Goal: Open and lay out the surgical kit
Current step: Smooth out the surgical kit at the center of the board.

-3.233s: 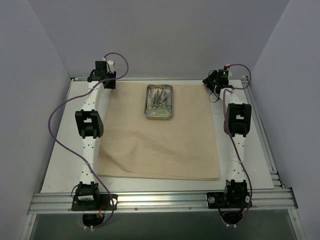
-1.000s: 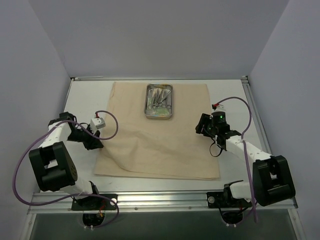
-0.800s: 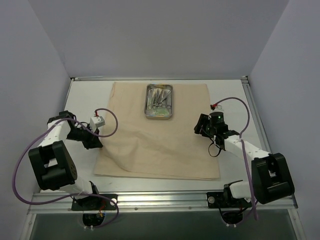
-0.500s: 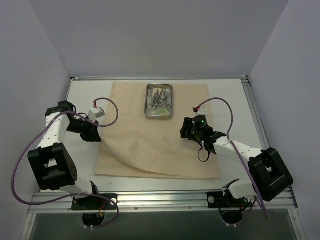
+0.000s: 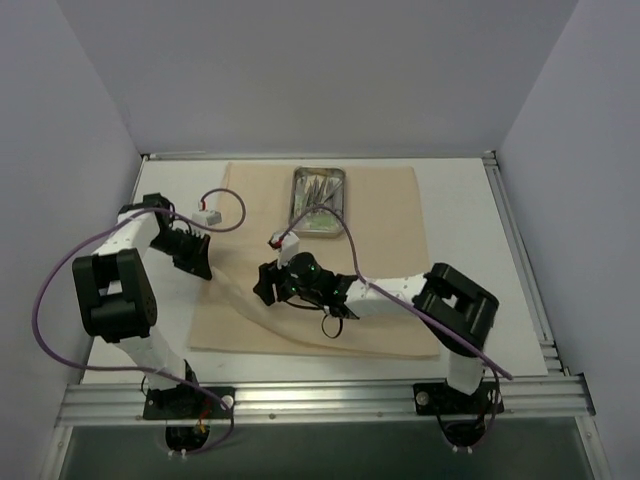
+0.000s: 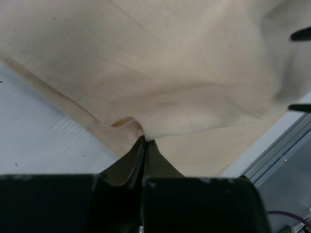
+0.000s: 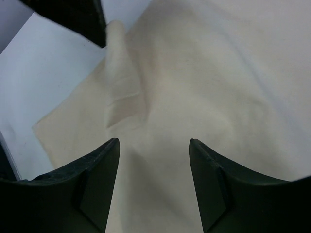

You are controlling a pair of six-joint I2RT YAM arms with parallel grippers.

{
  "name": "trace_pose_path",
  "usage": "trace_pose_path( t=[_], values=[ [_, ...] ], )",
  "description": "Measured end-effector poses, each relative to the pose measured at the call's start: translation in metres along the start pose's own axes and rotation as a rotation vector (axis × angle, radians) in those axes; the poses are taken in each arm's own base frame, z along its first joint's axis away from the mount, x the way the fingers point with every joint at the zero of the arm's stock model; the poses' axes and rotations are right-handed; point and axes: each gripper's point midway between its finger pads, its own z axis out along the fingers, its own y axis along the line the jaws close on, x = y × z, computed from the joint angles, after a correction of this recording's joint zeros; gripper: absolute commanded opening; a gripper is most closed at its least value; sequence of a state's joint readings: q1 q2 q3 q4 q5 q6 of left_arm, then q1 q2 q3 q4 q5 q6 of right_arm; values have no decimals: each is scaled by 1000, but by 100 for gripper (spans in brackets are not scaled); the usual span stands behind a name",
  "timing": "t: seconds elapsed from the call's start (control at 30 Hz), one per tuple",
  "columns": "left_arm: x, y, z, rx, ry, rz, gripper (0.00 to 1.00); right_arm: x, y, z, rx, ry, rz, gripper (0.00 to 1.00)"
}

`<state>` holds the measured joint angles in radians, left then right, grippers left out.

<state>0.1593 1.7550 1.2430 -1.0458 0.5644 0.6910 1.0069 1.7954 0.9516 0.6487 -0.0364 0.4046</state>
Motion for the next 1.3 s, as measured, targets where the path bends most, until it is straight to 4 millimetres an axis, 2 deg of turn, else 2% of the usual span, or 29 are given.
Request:
trace_pose_path(
  t=[0.1,0.27,0.73,0.83,0.93,1.03,1.07,1.13,1.17,1.27,1.3],
  values=[
    [-7,4,2,-9,-15,-7,2,21,25,23,-84,28,-30,55],
    [-11,6,2,-13,-30,-6,2,41,31,53,-112,64,-70,55],
    [-12,12,13,11,-23,-19,2,7,48,76,-113,6,-121,56],
    [-14,12,12,15,-31,-16,2,2,51,90,-112,0,-132,53],
    [-15,11,12,18,-34,-16,2,13,46,105,-104,24,-140,48],
    [-15,11,12,21,-36,-16,2,33,37,113,-95,73,-140,28],
    [-15,10,12,22,-36,-17,3,38,35,115,-97,84,-132,15],
    [-16,10,13,23,-37,-16,10,36,32,116,-106,81,-109,5],
    [-16,10,13,23,-37,-17,21,34,31,117,-111,80,-88,4],
    [-15,11,12,22,-37,-21,36,26,20,118,-124,69,-25,2],
    [-15,11,12,21,-37,-20,38,24,15,118,-123,65,-4,2]
  ],
)
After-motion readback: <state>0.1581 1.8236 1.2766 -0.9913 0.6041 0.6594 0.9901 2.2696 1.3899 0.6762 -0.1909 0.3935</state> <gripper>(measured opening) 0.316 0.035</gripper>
